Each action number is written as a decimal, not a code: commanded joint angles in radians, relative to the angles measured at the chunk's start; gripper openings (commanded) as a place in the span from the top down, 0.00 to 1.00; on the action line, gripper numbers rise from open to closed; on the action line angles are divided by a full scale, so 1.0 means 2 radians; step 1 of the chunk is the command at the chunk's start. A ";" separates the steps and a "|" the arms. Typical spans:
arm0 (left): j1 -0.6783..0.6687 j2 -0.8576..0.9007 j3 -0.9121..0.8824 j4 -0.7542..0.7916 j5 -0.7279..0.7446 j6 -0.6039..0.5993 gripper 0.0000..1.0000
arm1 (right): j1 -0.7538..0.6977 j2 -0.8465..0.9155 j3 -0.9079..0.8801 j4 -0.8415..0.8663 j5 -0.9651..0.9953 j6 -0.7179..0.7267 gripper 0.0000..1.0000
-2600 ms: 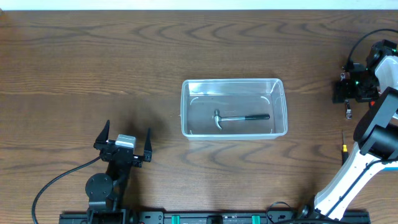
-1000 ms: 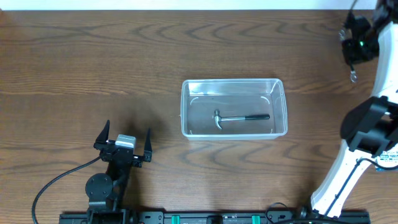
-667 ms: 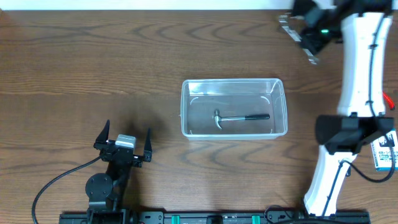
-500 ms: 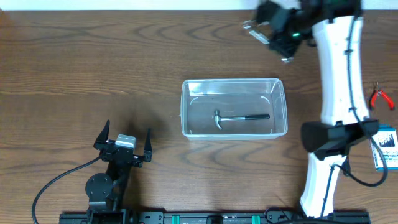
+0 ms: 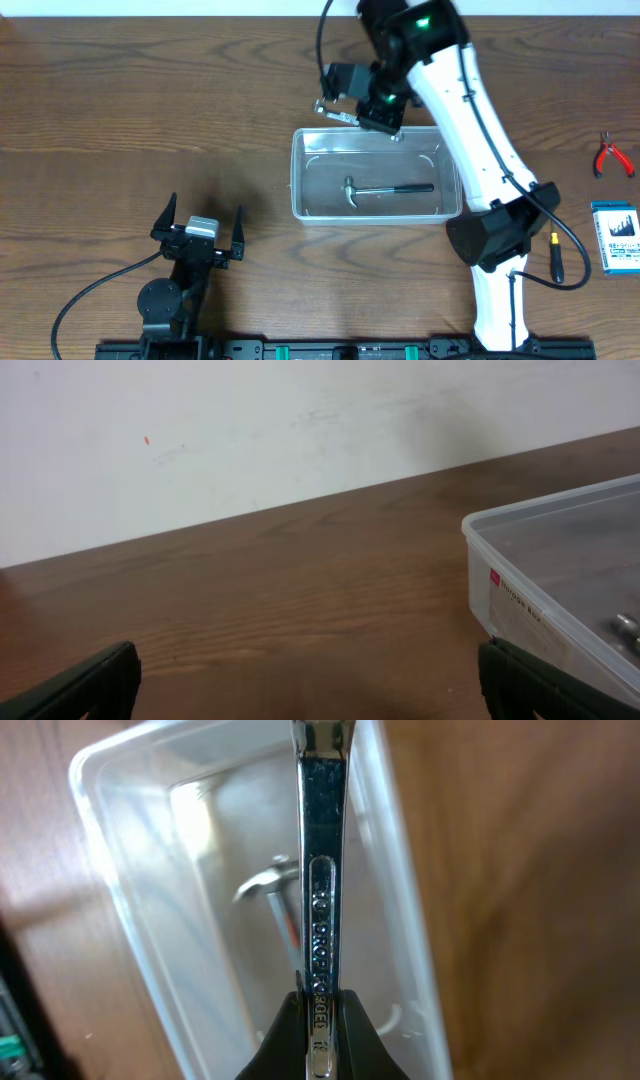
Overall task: Pack container
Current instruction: 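Lift the wrench and carry it left over the container, then lower the wrench into the container beside the hammer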
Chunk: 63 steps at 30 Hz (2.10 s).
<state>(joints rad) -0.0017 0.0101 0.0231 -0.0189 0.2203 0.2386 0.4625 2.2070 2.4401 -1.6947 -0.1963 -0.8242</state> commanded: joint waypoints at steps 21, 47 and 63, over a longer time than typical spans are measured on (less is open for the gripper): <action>0.002 -0.003 -0.010 -0.016 0.002 -0.002 0.02 | 0.013 -0.014 -0.157 0.013 -0.001 -0.055 0.99; 0.002 -0.003 -0.010 -0.016 0.002 -0.002 0.02 | 0.013 -0.014 -0.306 0.196 0.048 -0.058 0.99; 0.002 -0.003 -0.010 -0.016 0.002 -0.002 0.02 | 0.012 -0.014 -0.344 0.243 0.063 -0.058 0.85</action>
<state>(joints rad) -0.0017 0.0101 0.0231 -0.0189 0.2203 0.2386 0.4847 2.2070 1.7580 -1.2102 -0.0811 -0.9272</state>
